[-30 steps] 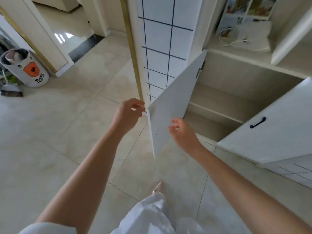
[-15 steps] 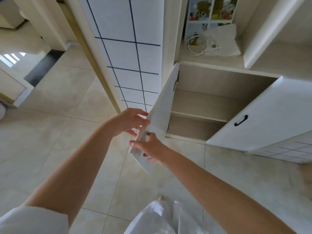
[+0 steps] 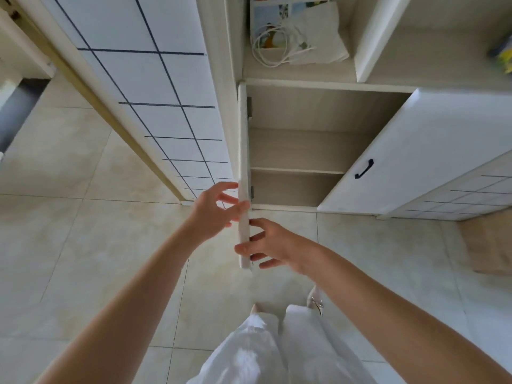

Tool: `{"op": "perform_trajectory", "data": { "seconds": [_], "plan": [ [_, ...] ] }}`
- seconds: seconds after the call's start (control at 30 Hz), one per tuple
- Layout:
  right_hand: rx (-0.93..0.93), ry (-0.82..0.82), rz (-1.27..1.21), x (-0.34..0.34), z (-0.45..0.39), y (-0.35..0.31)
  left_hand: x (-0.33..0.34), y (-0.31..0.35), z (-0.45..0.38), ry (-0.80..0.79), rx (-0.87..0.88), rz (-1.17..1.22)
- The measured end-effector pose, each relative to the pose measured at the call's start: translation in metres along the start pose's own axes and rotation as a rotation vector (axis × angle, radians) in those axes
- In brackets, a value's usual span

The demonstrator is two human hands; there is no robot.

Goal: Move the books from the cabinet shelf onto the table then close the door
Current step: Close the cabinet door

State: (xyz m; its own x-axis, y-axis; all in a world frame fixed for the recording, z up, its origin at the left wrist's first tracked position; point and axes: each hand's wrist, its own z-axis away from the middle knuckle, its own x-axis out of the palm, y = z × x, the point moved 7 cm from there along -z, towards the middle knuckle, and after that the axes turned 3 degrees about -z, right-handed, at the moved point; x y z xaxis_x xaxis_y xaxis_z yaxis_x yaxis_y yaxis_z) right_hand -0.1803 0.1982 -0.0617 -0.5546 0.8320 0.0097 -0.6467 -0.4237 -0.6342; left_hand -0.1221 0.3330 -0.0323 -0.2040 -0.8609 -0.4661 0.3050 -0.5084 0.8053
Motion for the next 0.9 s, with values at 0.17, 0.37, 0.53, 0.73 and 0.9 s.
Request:
{"op": "perform_trajectory", "data": {
  "seconds": [0.17, 0.37, 0.53, 0.73, 0.9],
  "plan": [
    [-0.019, -0.023, 0.034, -0.064, 0.026, 0.018, 0.046, 0.028, -0.001, 0.215, 0.225, -0.199],
    [-0.087, -0.071, 0.189, -0.149, 0.051, 0.025, 0.112, 0.081, -0.012, 0.450, 0.624, -0.397],
    [-0.178, -0.109, 0.402, -0.232, 0.060, 0.010, 0.163, 0.117, -0.047, 0.481, 0.612, -0.495],
    [-0.199, 0.288, 0.749, -0.320, 0.057, -0.014, 0.187, 0.157, -0.093, 0.581, 0.610, -0.687],
    [-0.519, 0.988, 1.095, -0.332, 0.061, -0.017, 0.185, 0.189, -0.135, 0.695, 0.746, -0.953]
  ]
}}
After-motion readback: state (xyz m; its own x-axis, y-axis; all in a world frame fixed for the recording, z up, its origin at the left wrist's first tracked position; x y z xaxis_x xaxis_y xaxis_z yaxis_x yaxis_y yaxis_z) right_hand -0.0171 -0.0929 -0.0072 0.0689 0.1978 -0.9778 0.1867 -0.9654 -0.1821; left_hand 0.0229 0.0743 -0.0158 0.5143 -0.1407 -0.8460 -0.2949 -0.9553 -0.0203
